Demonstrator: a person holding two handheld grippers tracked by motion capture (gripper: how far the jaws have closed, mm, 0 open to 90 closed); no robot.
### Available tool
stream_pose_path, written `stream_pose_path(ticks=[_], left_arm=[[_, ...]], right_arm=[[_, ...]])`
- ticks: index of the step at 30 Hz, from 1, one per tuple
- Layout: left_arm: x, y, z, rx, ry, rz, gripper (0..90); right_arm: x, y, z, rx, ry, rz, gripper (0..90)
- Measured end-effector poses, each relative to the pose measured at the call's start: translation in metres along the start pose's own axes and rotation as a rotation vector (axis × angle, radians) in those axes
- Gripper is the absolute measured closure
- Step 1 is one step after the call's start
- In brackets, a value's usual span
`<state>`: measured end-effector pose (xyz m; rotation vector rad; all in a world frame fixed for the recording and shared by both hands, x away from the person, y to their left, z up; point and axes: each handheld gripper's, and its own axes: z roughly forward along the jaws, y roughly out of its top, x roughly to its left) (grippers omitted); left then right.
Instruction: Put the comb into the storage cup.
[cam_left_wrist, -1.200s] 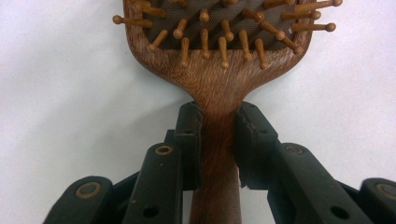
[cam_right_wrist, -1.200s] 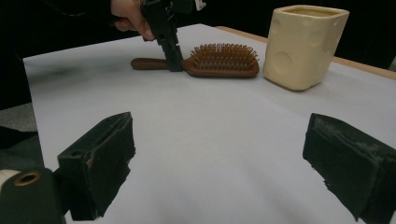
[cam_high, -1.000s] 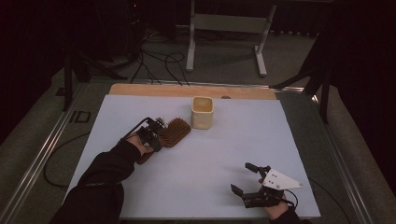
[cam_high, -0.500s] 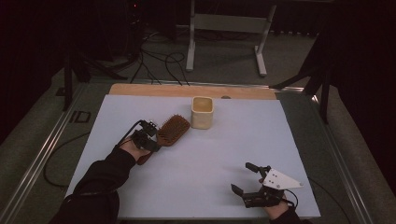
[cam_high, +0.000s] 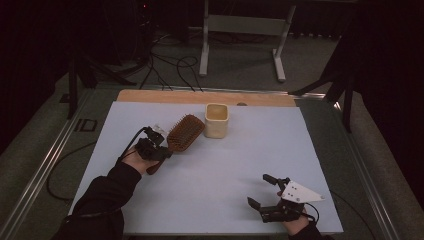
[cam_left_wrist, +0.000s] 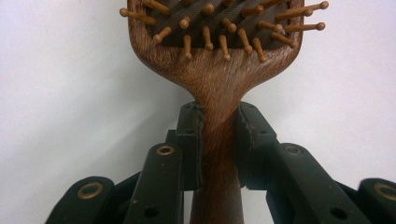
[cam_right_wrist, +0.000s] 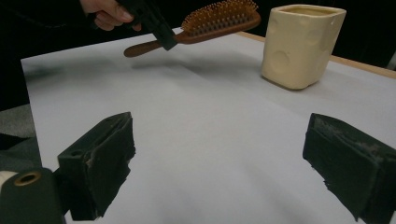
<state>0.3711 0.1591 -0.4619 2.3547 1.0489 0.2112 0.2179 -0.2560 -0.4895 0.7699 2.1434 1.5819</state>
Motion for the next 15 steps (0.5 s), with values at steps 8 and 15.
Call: stream_pose_path(ticks=[8, 15], left_arm=[[-0.012, -0.008, -0.006, -0.082, -0.020, 0.028, 74.1], [-0.021, -0.014, -0.007, -0.147, -0.052, 0.046, 74.1]], right_arm=[[0.000, 0.000, 0.002, 0.005, -0.003, 0.003, 8.7], [-0.001, 0.000, 0.003, 0.008, -0.009, 0.009, 8.6]])
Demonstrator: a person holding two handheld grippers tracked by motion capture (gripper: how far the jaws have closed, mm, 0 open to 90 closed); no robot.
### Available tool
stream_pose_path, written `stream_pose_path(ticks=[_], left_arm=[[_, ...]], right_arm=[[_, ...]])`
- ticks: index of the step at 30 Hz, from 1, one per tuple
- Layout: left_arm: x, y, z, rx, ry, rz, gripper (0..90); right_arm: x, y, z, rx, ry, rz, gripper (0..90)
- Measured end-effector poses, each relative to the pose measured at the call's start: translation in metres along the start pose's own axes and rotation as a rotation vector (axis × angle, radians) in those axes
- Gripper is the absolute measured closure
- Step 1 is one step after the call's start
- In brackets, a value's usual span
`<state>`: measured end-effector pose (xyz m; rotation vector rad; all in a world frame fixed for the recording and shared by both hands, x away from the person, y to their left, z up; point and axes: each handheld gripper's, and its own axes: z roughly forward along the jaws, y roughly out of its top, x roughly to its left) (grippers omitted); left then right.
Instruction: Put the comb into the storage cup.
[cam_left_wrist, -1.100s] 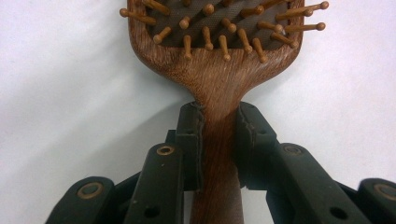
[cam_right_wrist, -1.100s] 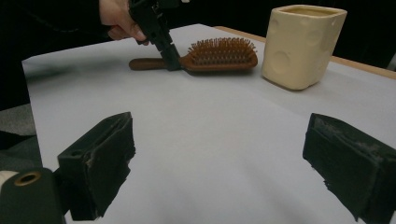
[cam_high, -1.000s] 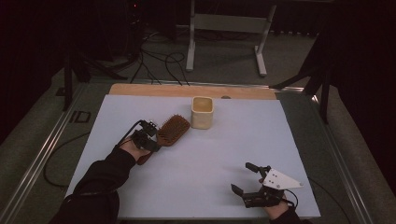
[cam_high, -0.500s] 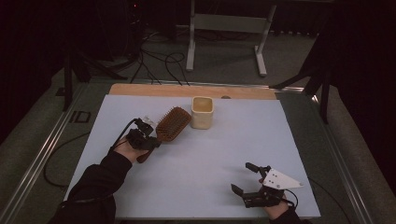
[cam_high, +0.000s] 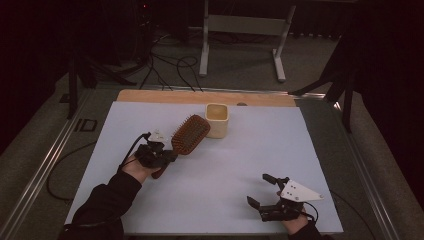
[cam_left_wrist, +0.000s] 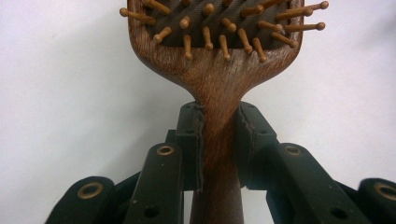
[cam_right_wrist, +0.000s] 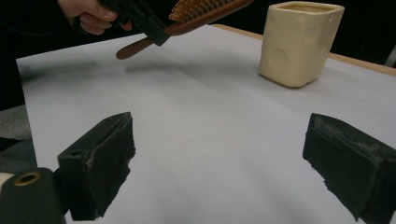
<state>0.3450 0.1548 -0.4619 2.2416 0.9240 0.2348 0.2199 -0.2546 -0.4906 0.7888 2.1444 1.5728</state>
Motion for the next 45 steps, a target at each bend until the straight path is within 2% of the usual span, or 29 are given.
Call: stream_pose_path(ticks=[3, 13, 16, 21, 22, 26, 35, 40, 42, 45], left_arm=[[-0.004, -0.003, 0.001, -0.025, -0.013, 0.019, 74.1], [-0.017, -0.011, 0.002, -0.099, -0.034, 0.029, 74.1], [-0.022, -0.013, 0.002, -0.127, -0.026, 0.038, 74.0], [-0.028, -0.014, 0.003, -0.134, -0.033, 0.048, 74.0], [-0.030, -0.015, 0.003, -0.135, -0.020, 0.054, 74.0], [-0.031, -0.020, 0.002, -0.155, -0.029, 0.050, 74.0], [-0.040, -0.030, -0.004, -0.202, -0.006, 0.079, 74.0], [-0.041, -0.036, -0.005, -0.221, -0.004, 0.084, 73.9], [-0.041, -0.038, -0.005, -0.232, -0.017, 0.082, 73.9], [-0.042, -0.040, -0.005, -0.251, -0.031, 0.082, 74.0]], right_arm=[[-0.001, 0.000, 0.000, 0.002, -0.004, -0.002, 8.6], [-0.002, 0.002, -0.002, 0.006, -0.031, 0.012, 8.6], [-0.003, 0.003, -0.001, 0.005, -0.045, 0.023, 8.7], [-0.004, 0.005, -0.002, 0.004, -0.055, 0.028, 8.7], [-0.004, 0.005, -0.002, 0.004, -0.059, 0.029, 8.7], [-0.005, 0.007, -0.003, -0.003, -0.063, 0.047, 8.7], [-0.008, 0.011, -0.005, -0.012, -0.084, 0.092, 8.7], [-0.007, 0.021, -0.006, -0.013, -0.115, 0.095, 8.6], [-0.006, 0.028, -0.006, -0.015, -0.126, 0.097, 8.6], [-0.004, 0.039, -0.004, -0.025, -0.106, 0.098, 8.6]])
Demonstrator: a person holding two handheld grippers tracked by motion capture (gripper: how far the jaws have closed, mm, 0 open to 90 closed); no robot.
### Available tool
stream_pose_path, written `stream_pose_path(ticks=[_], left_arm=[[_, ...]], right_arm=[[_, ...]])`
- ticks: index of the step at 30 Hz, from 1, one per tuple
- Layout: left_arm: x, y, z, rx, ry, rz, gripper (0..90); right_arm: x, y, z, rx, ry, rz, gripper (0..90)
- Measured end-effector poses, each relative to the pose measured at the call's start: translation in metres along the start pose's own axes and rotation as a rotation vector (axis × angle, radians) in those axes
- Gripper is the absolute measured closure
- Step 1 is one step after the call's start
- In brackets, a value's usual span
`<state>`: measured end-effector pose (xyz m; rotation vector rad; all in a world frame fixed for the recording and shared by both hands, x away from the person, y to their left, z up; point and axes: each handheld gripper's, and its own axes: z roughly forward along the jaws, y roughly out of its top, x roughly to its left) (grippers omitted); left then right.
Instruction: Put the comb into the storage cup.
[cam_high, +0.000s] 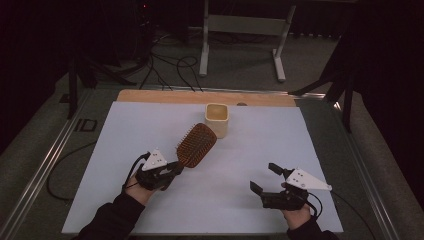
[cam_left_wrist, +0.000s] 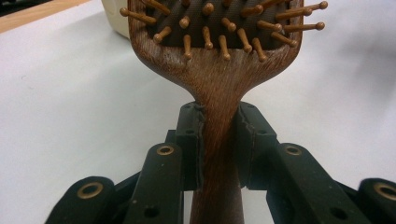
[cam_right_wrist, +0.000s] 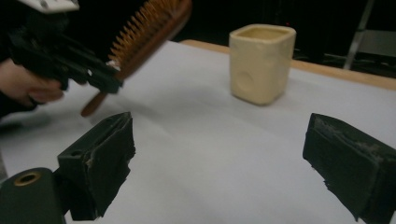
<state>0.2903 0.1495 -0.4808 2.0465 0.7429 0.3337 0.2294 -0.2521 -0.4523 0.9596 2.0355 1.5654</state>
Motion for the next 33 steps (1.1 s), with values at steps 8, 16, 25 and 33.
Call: stream_pose_path(ticks=[8, 16, 25, 33], left_arm=[[-0.005, -0.001, -0.001, -0.055, -0.025, 0.019, 74.0], [-0.009, -0.002, 0.001, -0.086, -0.045, 0.033, 74.0], [-0.010, 0.000, 0.000, -0.107, -0.048, 0.034, 74.0], [-0.013, 0.001, 0.000, -0.113, -0.044, 0.036, 74.0]], right_arm=[[0.013, 0.039, 0.020, -0.047, 0.064, 0.033, 8.6], [0.014, 0.073, 0.051, -0.025, 0.143, 0.091, 8.6], [0.011, 0.086, 0.083, -0.031, 0.161, 0.202, 8.7], [0.016, 0.093, 0.109, -0.016, 0.212, 0.379, 8.6]])
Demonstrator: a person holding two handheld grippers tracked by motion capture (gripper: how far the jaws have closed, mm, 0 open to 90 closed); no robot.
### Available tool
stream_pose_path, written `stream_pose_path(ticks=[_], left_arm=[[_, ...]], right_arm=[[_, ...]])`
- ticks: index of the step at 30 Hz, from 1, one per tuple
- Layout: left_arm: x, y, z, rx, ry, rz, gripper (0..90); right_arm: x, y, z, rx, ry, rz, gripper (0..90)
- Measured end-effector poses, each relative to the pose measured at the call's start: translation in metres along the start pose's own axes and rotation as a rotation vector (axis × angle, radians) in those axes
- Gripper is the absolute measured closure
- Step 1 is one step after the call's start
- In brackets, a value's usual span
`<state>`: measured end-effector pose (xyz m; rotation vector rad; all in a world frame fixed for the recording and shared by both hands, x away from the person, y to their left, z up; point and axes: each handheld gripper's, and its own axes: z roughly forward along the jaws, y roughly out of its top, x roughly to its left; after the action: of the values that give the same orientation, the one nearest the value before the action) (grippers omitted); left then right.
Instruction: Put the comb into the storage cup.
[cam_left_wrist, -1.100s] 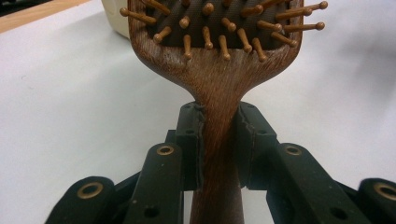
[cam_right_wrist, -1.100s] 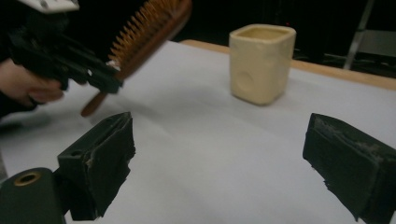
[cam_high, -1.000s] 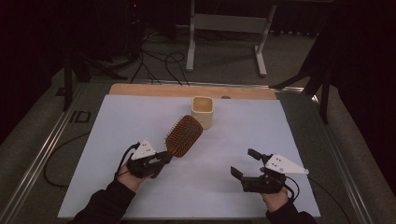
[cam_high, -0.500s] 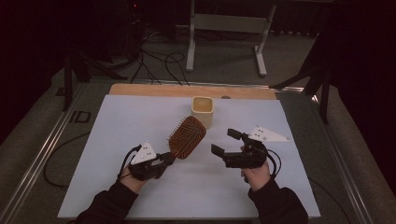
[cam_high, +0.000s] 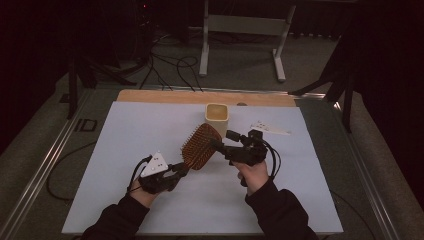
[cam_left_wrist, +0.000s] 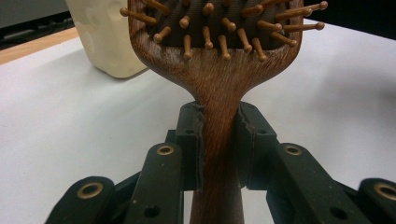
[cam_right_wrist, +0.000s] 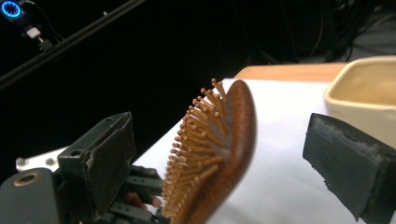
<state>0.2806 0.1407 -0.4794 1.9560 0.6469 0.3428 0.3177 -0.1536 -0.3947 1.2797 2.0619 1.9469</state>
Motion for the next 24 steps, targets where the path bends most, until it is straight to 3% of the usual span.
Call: stream_pose_path(ticks=[7, 11, 18, 24], left_arm=[[0.000, 0.000, 0.000, -0.005, 0.011, 0.003, 73.9], [0.000, 0.000, 0.000, -0.005, 0.004, 0.000, 74.0], [-0.002, 0.000, 0.003, 0.001, 0.001, 0.006, 73.9], [-0.002, 0.000, 0.003, 0.006, 0.003, 0.009, 73.9]], right_arm=[[0.000, -0.005, 0.022, 0.048, 0.041, 0.127, 9.9], [0.001, -0.008, 0.029, 0.068, 0.017, 0.139, 15.1], [-0.002, -0.013, 0.036, 0.096, 0.039, 0.175, 31.4], [-0.005, -0.014, 0.037, 0.093, 0.023, 0.189, 43.1]])
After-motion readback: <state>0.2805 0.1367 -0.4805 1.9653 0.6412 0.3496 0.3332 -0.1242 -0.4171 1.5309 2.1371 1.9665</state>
